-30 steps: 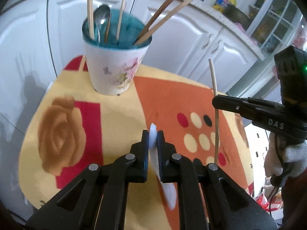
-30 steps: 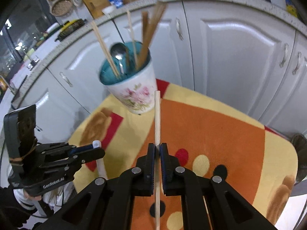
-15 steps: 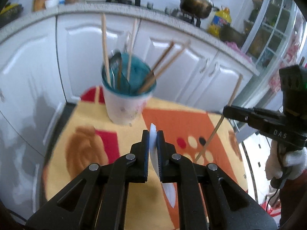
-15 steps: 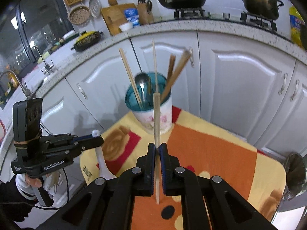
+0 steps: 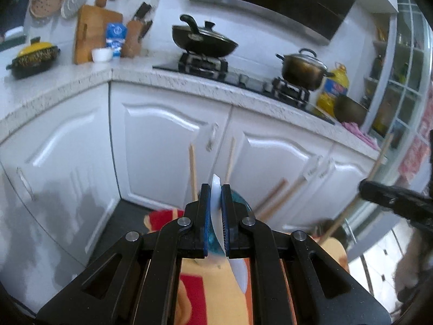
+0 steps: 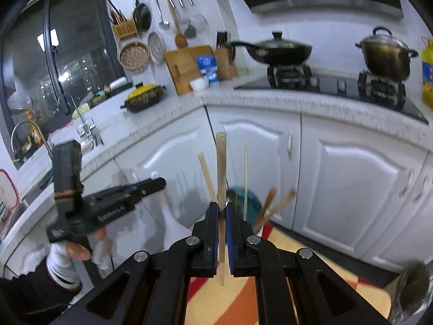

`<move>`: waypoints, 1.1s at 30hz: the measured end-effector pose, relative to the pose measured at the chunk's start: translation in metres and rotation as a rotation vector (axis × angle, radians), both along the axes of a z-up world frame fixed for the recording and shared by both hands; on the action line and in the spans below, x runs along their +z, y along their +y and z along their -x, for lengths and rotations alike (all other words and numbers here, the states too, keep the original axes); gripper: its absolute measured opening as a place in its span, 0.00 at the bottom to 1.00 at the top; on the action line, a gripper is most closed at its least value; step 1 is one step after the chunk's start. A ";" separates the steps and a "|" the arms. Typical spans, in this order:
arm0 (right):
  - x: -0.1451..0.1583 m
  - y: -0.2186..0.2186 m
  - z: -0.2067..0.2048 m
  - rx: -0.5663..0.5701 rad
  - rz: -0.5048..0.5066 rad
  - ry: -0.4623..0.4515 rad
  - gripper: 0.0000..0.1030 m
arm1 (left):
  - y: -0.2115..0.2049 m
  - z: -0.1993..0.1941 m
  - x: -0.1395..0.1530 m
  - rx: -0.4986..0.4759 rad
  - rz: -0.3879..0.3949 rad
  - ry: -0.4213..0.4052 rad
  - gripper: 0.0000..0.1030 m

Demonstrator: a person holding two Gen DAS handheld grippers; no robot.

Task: Organize utensils
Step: 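Lift the chopstick and spoon upright and carry both over the flowered holder, then lower the chopstick and spoon into the holder and open both tools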

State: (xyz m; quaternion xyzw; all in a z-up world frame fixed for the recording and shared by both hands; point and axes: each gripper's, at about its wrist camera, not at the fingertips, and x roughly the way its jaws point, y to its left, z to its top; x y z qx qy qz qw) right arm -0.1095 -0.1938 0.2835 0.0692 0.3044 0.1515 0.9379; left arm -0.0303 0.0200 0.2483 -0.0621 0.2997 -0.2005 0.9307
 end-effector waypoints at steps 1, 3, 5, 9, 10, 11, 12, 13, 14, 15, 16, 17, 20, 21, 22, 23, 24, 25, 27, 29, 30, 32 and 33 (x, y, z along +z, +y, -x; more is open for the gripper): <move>0.005 0.000 -0.007 -0.006 -0.001 -0.010 0.05 | -0.002 -0.009 0.001 0.012 -0.009 -0.013 0.06; 0.009 0.001 -0.016 -0.014 -0.006 -0.022 0.05 | -0.006 -0.020 0.000 0.023 -0.030 -0.032 0.06; 0.011 0.002 -0.028 -0.028 -0.002 -0.033 0.05 | -0.012 -0.034 -0.003 0.022 -0.046 -0.037 0.06; 0.006 0.006 -0.052 -0.041 -0.001 -0.035 0.05 | -0.025 -0.052 -0.015 0.016 -0.094 -0.049 0.06; 0.002 0.008 -0.059 -0.050 0.009 -0.035 0.05 | -0.028 -0.057 -0.019 0.013 -0.107 -0.052 0.06; -0.001 0.008 -0.064 -0.054 0.014 -0.033 0.05 | -0.031 -0.060 -0.023 0.012 -0.118 -0.056 0.06; -0.005 0.009 -0.069 -0.056 0.008 -0.028 0.05 | -0.033 -0.062 -0.026 0.013 -0.131 -0.063 0.06; -0.009 0.009 -0.073 -0.057 0.000 -0.023 0.05 | -0.036 -0.065 -0.029 0.013 -0.144 -0.070 0.06; -0.014 0.010 -0.078 -0.061 -0.003 -0.018 0.05 | -0.040 -0.068 -0.034 0.007 -0.159 -0.074 0.06; -0.018 0.010 -0.081 -0.067 0.000 -0.015 0.05 | -0.043 -0.070 -0.037 0.000 -0.168 -0.071 0.06; -0.023 0.010 -0.084 -0.074 0.005 -0.010 0.05 | -0.045 -0.072 -0.041 -0.005 -0.180 -0.071 0.06; -0.027 0.010 -0.087 -0.075 0.004 -0.004 0.05 | -0.047 -0.072 -0.044 -0.008 -0.188 -0.071 0.06; -0.045 0.008 -0.092 -0.079 -0.005 0.030 0.05 | -0.051 -0.075 -0.058 -0.013 -0.228 -0.070 0.06; -0.051 0.007 -0.093 -0.081 -0.008 0.042 0.05 | -0.052 -0.075 -0.061 -0.015 -0.231 -0.067 0.06; -0.058 0.006 -0.095 -0.081 -0.014 0.059 0.05 | -0.053 -0.076 -0.064 -0.017 -0.232 -0.062 0.06; -0.064 0.006 -0.096 -0.080 -0.019 0.073 0.05 | -0.053 -0.077 -0.069 -0.020 -0.234 -0.053 0.06; -0.069 0.006 -0.097 -0.077 -0.021 0.087 0.05 | -0.054 -0.077 -0.071 -0.023 -0.237 -0.048 0.06; -0.076 0.007 -0.098 -0.073 -0.023 0.105 0.05 | -0.055 -0.077 -0.075 -0.027 -0.241 -0.040 0.06; -0.084 0.007 -0.099 -0.067 -0.025 0.127 0.05 | -0.057 -0.075 -0.080 -0.032 -0.245 -0.029 0.06; -0.092 0.007 -0.100 -0.063 -0.026 0.149 0.05 | -0.056 -0.075 -0.085 -0.036 -0.235 -0.009 0.06; -0.095 0.007 -0.101 -0.062 -0.025 0.160 0.05 | -0.055 -0.075 -0.085 -0.036 -0.227 -0.002 0.06; -0.100 0.005 -0.102 -0.065 -0.026 0.186 0.05 | -0.052 -0.074 -0.083 -0.037 -0.203 0.013 0.07; -0.102 0.002 -0.101 -0.072 -0.031 0.193 0.05 | -0.048 -0.073 -0.081 -0.039 -0.179 0.031 0.07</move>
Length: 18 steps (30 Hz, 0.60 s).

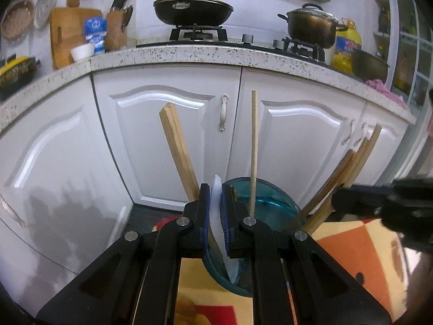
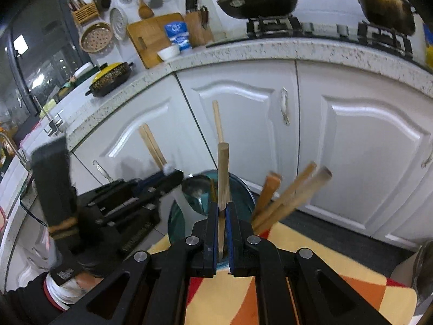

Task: Organize utensils
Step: 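Lower the chopstick and spoon into the holder and open both tools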

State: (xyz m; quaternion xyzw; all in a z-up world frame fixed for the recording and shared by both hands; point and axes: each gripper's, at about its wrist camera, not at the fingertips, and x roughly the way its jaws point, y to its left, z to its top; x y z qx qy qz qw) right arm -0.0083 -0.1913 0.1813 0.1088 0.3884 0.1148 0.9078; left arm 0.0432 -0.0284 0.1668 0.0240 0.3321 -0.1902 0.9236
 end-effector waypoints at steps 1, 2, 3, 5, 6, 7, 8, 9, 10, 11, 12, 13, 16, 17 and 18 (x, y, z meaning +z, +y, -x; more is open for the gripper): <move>-0.001 -0.003 0.001 -0.008 -0.008 0.007 0.05 | 0.002 0.000 0.002 0.001 0.013 0.011 0.07; -0.001 -0.005 0.003 -0.012 -0.013 0.012 0.07 | 0.006 0.001 0.004 0.004 0.038 0.029 0.10; -0.001 -0.006 0.005 -0.014 -0.017 0.016 0.12 | 0.008 0.002 0.006 0.004 0.054 0.039 0.14; -0.001 -0.009 0.012 -0.011 -0.013 0.019 0.20 | 0.014 0.007 0.010 0.009 0.087 0.059 0.26; -0.001 -0.009 0.016 -0.009 -0.009 0.020 0.21 | 0.016 0.011 0.013 0.019 0.096 0.058 0.36; -0.001 -0.010 0.019 -0.008 -0.006 0.022 0.21 | 0.017 0.013 0.015 0.023 0.102 0.056 0.37; -0.001 -0.011 0.023 -0.008 -0.007 0.025 0.21 | 0.019 0.017 0.017 0.024 0.111 0.055 0.37; -0.002 -0.012 0.027 -0.009 -0.011 0.027 0.21 | 0.021 0.022 0.019 0.022 0.117 0.056 0.37; -0.003 -0.014 0.032 -0.014 -0.020 0.031 0.21 | 0.021 0.024 0.020 0.022 0.116 0.056 0.37; -0.004 -0.016 0.035 -0.017 -0.025 0.033 0.22 | 0.022 0.029 0.021 0.024 0.111 0.054 0.38; -0.006 -0.017 0.040 -0.023 -0.027 0.037 0.23 | 0.023 0.033 0.022 0.027 0.106 0.052 0.39; -0.008 -0.018 0.043 -0.027 -0.026 0.041 0.23 | 0.024 0.036 0.022 0.030 0.102 0.050 0.40; -0.013 -0.018 0.052 -0.036 -0.021 0.053 0.25 | 0.026 0.048 0.019 0.051 0.090 0.060 0.44; -0.014 -0.017 0.054 -0.038 -0.020 0.056 0.26 | 0.026 0.052 0.017 0.056 0.089 0.068 0.44; -0.015 -0.016 0.056 -0.039 -0.019 0.058 0.26 | 0.026 0.055 0.015 0.059 0.086 0.074 0.44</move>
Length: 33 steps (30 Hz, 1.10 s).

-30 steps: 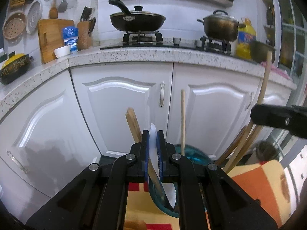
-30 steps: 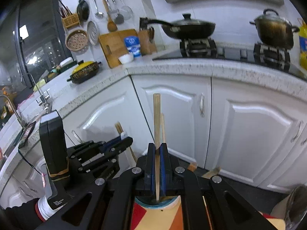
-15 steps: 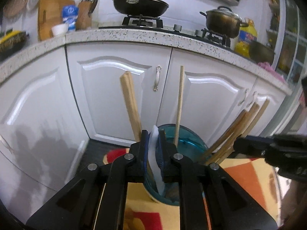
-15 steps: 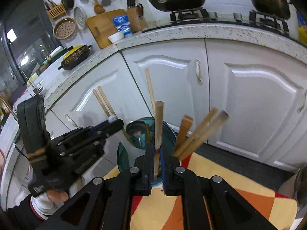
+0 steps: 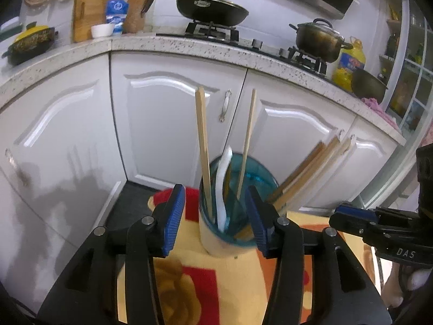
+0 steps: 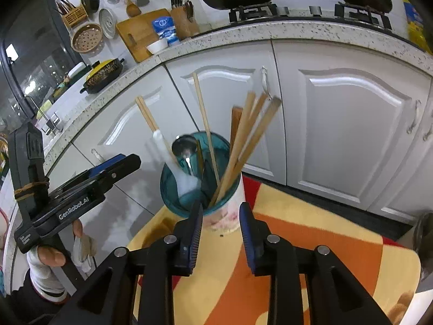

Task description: Organize utensils

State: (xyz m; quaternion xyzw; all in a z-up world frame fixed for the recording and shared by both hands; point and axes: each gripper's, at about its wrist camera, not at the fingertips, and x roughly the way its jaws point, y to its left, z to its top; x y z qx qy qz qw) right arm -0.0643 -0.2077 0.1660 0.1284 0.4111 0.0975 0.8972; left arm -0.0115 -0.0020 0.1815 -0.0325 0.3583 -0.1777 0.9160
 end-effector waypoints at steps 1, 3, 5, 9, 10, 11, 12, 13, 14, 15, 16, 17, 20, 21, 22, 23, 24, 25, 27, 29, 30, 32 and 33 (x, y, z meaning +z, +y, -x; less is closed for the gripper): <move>-0.002 0.002 0.002 -0.001 0.004 0.003 0.27 | 0.000 0.004 -0.002 0.004 -0.007 0.006 0.44; -0.005 0.005 0.006 -0.004 0.018 0.005 0.27 | 0.000 0.011 -0.007 0.011 -0.019 0.013 0.44; -0.007 0.010 0.008 -0.007 0.038 0.003 0.27 | -0.001 0.020 -0.011 0.017 -0.029 0.020 0.44; -0.008 0.018 0.016 -0.025 0.079 -0.016 0.32 | -0.001 0.035 -0.016 0.028 -0.042 0.019 0.44; -0.008 0.018 0.017 -0.029 0.082 -0.019 0.32 | -0.002 0.037 -0.016 0.032 -0.045 0.015 0.44; -0.008 0.019 0.019 -0.033 0.086 -0.022 0.33 | -0.002 0.042 -0.016 0.036 -0.050 0.007 0.44; -0.008 0.020 0.019 -0.036 0.090 -0.024 0.34 | -0.002 0.045 -0.016 0.039 -0.056 0.001 0.44; -0.008 0.021 0.021 -0.038 0.095 -0.024 0.34 | -0.002 0.047 -0.016 0.042 -0.060 -0.004 0.44; -0.008 0.022 0.022 -0.038 0.098 -0.024 0.35 | -0.002 0.049 -0.016 0.045 -0.065 -0.007 0.44; -0.008 0.023 0.024 -0.039 0.102 -0.024 0.35 | -0.002 0.053 -0.017 0.047 -0.072 -0.013 0.44; -0.008 0.025 0.026 -0.042 0.110 -0.027 0.35 | -0.002 0.055 -0.017 0.048 -0.077 -0.016 0.44; -0.008 0.026 0.027 -0.044 0.115 -0.030 0.36 | -0.002 0.056 -0.016 0.048 -0.081 -0.019 0.44; -0.007 0.028 0.031 -0.050 0.119 -0.038 0.37 | -0.003 0.062 -0.016 0.053 -0.092 -0.029 0.44; -0.007 0.028 0.032 -0.052 0.117 -0.040 0.37 | -0.004 0.063 -0.016 0.054 -0.095 -0.031 0.44; -0.007 0.028 0.033 -0.056 0.118 -0.042 0.37 | -0.004 0.064 -0.015 0.056 -0.100 -0.032 0.44; -0.007 0.028 0.033 -0.058 0.120 -0.044 0.37 | -0.004 0.065 -0.015 0.057 -0.105 -0.035 0.44; -0.006 0.028 0.034 -0.060 0.124 -0.046 0.37 | -0.004 0.067 -0.015 0.058 -0.109 -0.039 0.44; -0.006 0.029 0.035 -0.063 0.131 -0.049 0.38 | -0.004 0.068 -0.014 0.058 -0.110 -0.041 0.44; -0.006 0.029 0.037 -0.068 0.135 -0.052 0.38 | -0.005 0.070 -0.013 0.060 -0.112 -0.044 0.44; -0.005 0.028 0.039 -0.073 0.131 -0.057 0.38 | -0.004 0.072 -0.013 0.064 -0.112 -0.046 0.44; -0.005 0.028 0.040 -0.074 0.130 -0.058 0.38 | -0.003 0.073 -0.012 0.068 -0.110 -0.047 0.44; -0.004 0.029 0.041 -0.079 0.137 -0.064 0.38 | -0.003 0.074 -0.011 0.072 -0.108 -0.047 0.44; -0.003 0.030 0.042 -0.081 0.141 -0.067 0.39 | -0.003 0.075 -0.011 0.074 -0.109 -0.048 0.44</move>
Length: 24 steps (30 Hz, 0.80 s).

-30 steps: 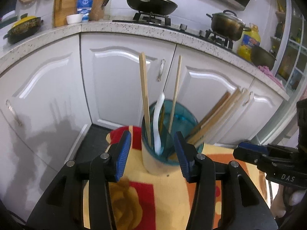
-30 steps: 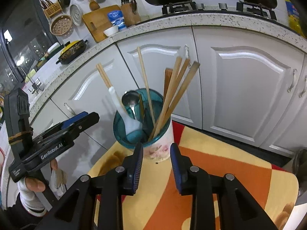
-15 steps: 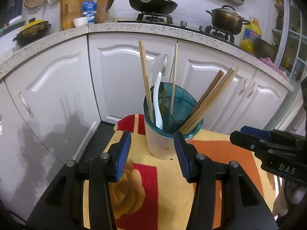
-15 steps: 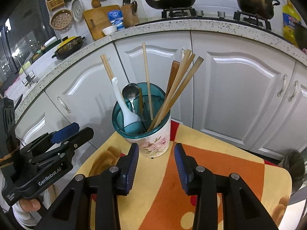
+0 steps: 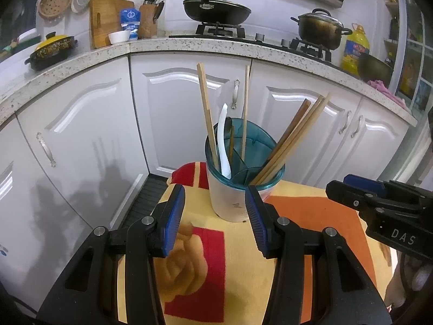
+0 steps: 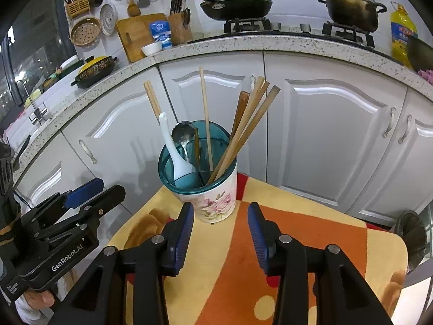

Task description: Organize utensils

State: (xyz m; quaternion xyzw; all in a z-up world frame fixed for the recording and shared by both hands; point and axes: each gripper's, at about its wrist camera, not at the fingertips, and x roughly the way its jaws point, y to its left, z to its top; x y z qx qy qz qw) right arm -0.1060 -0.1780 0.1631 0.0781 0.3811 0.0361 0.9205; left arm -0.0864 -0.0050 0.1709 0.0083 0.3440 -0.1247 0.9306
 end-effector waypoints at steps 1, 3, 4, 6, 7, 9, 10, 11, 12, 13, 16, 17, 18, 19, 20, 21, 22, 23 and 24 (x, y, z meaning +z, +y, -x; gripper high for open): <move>0.001 0.001 0.001 -0.002 0.004 -0.006 0.39 | 0.000 0.000 0.000 0.001 -0.001 0.000 0.44; 0.002 0.001 0.002 -0.002 0.004 -0.012 0.39 | 0.000 0.001 0.001 0.005 -0.005 0.000 0.44; 0.002 0.002 0.003 -0.002 0.004 -0.014 0.40 | 0.000 0.002 0.001 0.008 -0.008 -0.003 0.44; 0.002 0.001 0.003 -0.003 0.005 -0.014 0.41 | -0.001 0.003 0.001 0.009 -0.011 -0.005 0.44; 0.002 0.001 0.003 -0.004 0.005 -0.013 0.41 | -0.001 0.003 0.001 0.009 -0.010 -0.004 0.44; 0.002 0.000 0.004 -0.007 0.003 -0.012 0.41 | -0.001 0.004 0.001 0.008 -0.013 -0.002 0.44; 0.002 0.000 0.004 -0.007 0.002 -0.012 0.41 | -0.001 0.005 0.001 0.009 -0.015 -0.002 0.44; 0.002 -0.001 0.004 -0.008 0.002 -0.013 0.41 | -0.002 0.005 0.001 0.010 -0.018 -0.002 0.44; 0.002 -0.001 0.004 -0.008 0.002 -0.014 0.41 | -0.002 0.006 0.001 0.011 -0.018 -0.002 0.44; 0.003 -0.001 0.004 -0.009 0.002 -0.016 0.41 | -0.002 0.006 0.001 0.011 -0.018 -0.001 0.44; 0.003 -0.001 0.004 -0.010 0.005 -0.017 0.41 | -0.002 0.006 0.000 0.011 -0.019 -0.002 0.44; 0.004 0.000 0.004 -0.010 0.006 -0.019 0.41 | -0.002 0.006 0.000 0.011 -0.019 -0.002 0.44; 0.004 0.000 0.004 -0.009 0.007 -0.019 0.41 | -0.002 0.006 0.000 0.010 -0.019 -0.001 0.44; 0.004 0.000 0.004 -0.010 0.008 -0.019 0.41 | -0.002 0.006 0.000 0.010 -0.019 -0.002 0.44; 0.004 0.000 0.003 -0.010 0.008 -0.018 0.42 | -0.002 0.006 0.000 0.010 -0.021 -0.003 0.44; 0.004 0.000 0.004 -0.009 0.008 -0.018 0.42 | -0.002 0.006 0.000 0.010 -0.022 -0.004 0.44; 0.003 0.000 0.004 -0.009 0.010 -0.017 0.42 | -0.001 0.006 -0.001 0.011 -0.023 -0.003 0.44; 0.003 0.001 0.004 -0.008 0.011 -0.016 0.42 | -0.002 0.007 -0.001 0.012 -0.024 -0.003 0.44; 0.003 0.001 0.004 -0.008 0.013 -0.015 0.42 | -0.001 0.007 -0.002 0.013 -0.025 -0.003 0.44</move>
